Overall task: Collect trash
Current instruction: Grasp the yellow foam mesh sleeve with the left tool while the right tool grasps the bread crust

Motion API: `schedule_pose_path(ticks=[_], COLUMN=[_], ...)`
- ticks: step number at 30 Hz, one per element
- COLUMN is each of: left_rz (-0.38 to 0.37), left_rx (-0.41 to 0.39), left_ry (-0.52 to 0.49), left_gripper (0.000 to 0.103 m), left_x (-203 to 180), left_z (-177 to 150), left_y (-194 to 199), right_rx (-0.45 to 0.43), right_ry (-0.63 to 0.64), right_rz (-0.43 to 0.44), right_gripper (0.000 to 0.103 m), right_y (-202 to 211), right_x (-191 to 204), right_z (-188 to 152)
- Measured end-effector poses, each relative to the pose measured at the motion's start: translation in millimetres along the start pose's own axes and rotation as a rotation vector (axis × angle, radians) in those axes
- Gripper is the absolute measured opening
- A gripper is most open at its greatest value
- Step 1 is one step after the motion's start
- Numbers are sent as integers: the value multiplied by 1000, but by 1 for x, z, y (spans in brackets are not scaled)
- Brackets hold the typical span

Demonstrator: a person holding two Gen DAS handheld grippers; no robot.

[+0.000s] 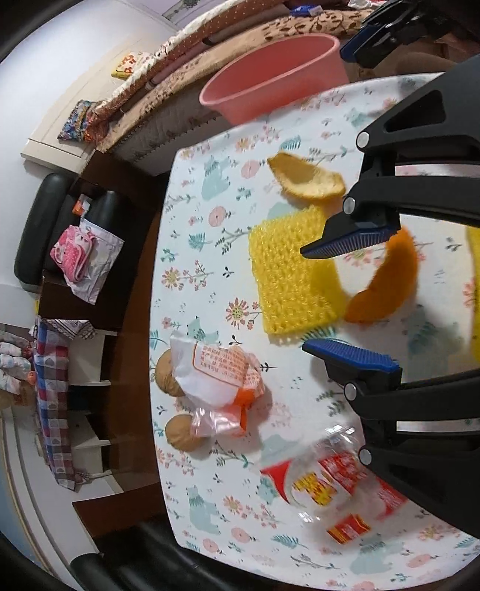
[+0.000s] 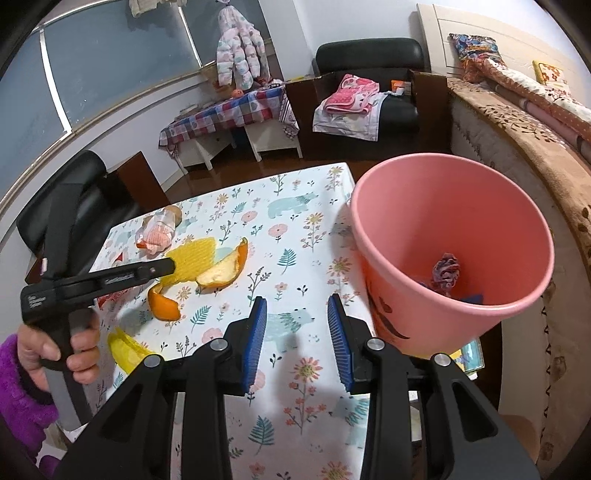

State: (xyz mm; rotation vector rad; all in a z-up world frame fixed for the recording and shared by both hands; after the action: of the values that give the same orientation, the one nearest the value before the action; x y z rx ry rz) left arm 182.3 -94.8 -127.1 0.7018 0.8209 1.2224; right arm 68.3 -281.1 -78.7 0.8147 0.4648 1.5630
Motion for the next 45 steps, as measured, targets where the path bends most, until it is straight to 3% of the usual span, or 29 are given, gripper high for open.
schedule_pose_path(ticks=[5,9,12,19,32,37,45], left_rz=[17,-9,-33,-98,-146,-152,-154], left_rx=[-8,-17,-25,-60,-65,-66,-80], left_ry=[-33,-60,-81,-34,26,28,27], left_gripper=[44,21,15,13,13,13,13], left_x=[-6,-12,-14,-3,15,15,11], left_z=[3,0,-3,-6,-11,-13,-14], left_y=[-10,-8,-4,19,34,37,49], right_rx=[13,22,35,65,132,136,95], right_ry=[15,14,12,11,-41,-27,-9], right_rz=[9,33,52,85,103,97,113], right_gripper=[35,35,35,35,35,11,5], right_y=[-12,-23,-32,-56,-100,-103,-84], right_x=[6,13,18,31,42,46,50], right_z=[4,11,16,25,33,29,27])
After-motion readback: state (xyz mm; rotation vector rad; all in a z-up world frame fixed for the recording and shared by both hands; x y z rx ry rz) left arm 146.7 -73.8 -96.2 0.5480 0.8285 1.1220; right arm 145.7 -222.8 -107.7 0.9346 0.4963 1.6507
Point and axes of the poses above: each gripper's, at about its wrist camera, not at the fingertips, and y roughly against the way its jaws point, x to its left, z to its top, the point moved 4 cm from there along -y, roughly the way its jaws point, and after that the axes turned 1 degree about -y, right-handed, at the moved point
